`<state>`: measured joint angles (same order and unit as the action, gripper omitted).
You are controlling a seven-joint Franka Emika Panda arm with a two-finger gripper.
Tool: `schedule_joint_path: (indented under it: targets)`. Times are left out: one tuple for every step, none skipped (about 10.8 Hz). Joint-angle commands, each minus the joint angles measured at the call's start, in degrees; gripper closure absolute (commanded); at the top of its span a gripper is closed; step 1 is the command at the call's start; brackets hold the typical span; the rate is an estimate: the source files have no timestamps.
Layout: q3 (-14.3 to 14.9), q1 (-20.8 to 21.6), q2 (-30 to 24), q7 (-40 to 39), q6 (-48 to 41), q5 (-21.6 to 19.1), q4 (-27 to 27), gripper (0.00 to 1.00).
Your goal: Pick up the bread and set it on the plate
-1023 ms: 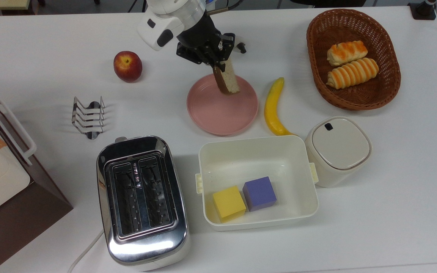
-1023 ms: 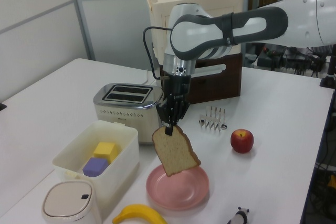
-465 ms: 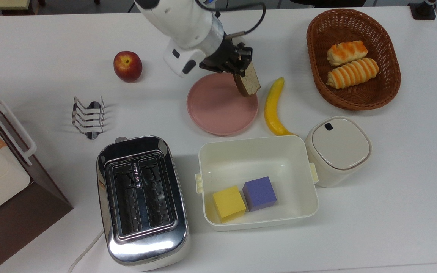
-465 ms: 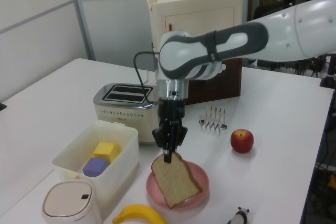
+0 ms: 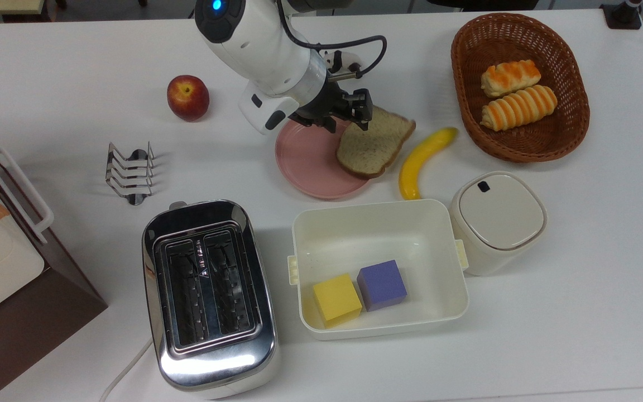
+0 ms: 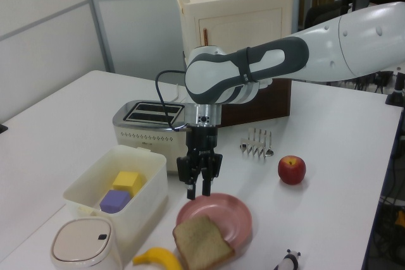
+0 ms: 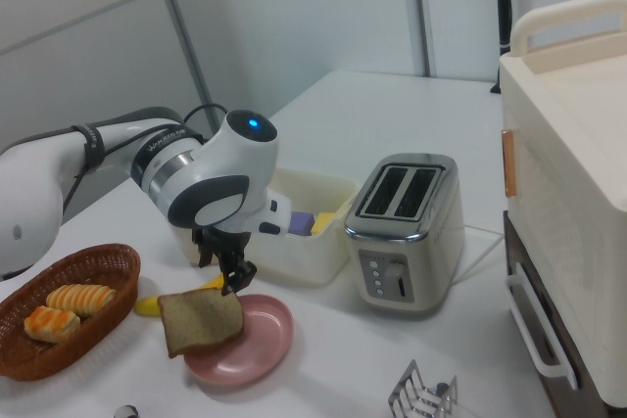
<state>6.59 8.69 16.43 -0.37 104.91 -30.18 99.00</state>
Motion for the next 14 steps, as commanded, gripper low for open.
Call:
schedule_joint_path:
  targets:
    - [1.8, 0.8, -0.1, 0.3, 0.2, -1.4, -1.4, 0.20]
    - [1.8, 1.0, -0.1, 0.5, 0.2, -1.4, -1.4, 0.20]
    - [1.8, 1.0, -0.1, 0.7, 0.1, -1.3, -1.4, 0.20]
    - [1.9, 1.0, -0.1, 0.6, 0.0, -1.2, -1.4, 0.20]
    - [1.9, 1.0, -0.1, 0.6, -0.1, -1.0, -1.4, 0.17]
    - [1.9, 1.1, -0.3, 0.6, -0.1, -0.6, -1.4, 0.06]
    - [1.4, 1.3, -0.8, 0.3, 0.0, 0.3, -1.4, 0.00]
    - [1.2, 2.2, -1.5, 0.5, 0.1, 4.9, -1.5, 0.00]
    - [0.7, 2.3, -2.9, 0.5, 0.3, 11.0, -2.1, 0.00]
    - [0.0, 1.9, -4.3, 0.9, 0.6, 16.7, -2.3, 0.00]
    - [0.0, 1.9, -6.1, 2.6, 0.4, 21.9, -3.1, 0.00]
    - [0.1, 1.9, -6.8, 5.3, 0.4, 27.8, -3.2, 0.00]
    - [0.5, 1.7, -6.9, 8.3, 0.6, 32.1, -3.6, 0.00]
    - [0.6, 0.3, -7.0, 9.5, 0.6, 34.4, -3.7, 0.00]
